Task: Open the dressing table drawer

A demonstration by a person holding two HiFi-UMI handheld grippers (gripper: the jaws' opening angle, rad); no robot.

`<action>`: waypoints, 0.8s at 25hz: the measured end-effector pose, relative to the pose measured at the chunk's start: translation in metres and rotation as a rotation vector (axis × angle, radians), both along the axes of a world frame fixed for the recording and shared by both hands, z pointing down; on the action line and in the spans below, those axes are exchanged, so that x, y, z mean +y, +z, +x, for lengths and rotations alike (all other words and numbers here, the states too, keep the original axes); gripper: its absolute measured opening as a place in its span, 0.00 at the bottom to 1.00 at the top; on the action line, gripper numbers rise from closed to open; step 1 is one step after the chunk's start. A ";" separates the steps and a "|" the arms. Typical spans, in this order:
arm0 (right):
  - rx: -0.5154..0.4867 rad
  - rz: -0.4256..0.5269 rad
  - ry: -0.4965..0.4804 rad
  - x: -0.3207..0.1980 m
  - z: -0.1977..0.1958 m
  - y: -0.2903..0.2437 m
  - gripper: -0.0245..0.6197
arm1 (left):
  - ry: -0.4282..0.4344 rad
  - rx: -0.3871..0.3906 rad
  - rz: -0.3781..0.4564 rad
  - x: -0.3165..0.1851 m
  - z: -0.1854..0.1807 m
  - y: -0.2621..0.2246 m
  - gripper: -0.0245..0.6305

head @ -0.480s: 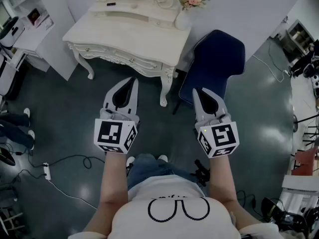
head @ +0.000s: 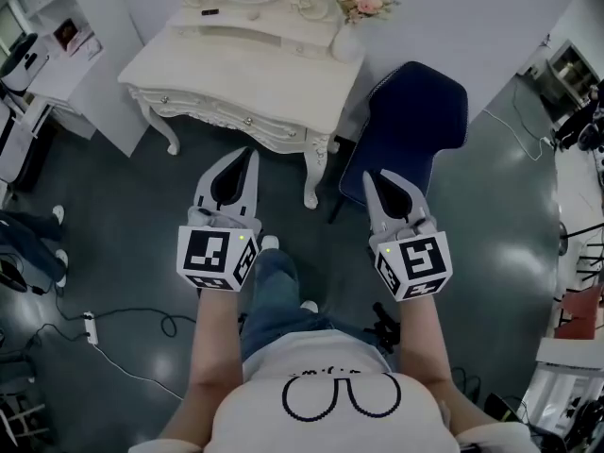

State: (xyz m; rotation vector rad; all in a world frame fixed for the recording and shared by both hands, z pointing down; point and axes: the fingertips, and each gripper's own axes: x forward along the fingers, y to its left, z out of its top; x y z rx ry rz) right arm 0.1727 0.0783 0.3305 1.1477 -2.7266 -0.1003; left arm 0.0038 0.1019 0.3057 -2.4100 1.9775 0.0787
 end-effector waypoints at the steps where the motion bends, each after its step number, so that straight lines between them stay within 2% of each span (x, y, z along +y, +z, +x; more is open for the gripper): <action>1: 0.003 -0.002 0.006 -0.003 0.000 0.002 0.04 | 0.014 0.006 0.005 -0.004 0.000 0.001 0.04; 7: -0.005 -0.018 0.060 -0.039 -0.016 0.006 0.04 | 0.083 -0.001 -0.004 -0.041 -0.015 0.007 0.04; 13: -0.011 -0.014 0.101 -0.083 -0.055 0.007 0.04 | 0.116 0.013 -0.014 -0.094 -0.057 0.011 0.04; 20: -0.037 -0.024 0.219 -0.139 -0.090 0.001 0.04 | 0.199 0.015 -0.022 -0.165 -0.101 0.005 0.04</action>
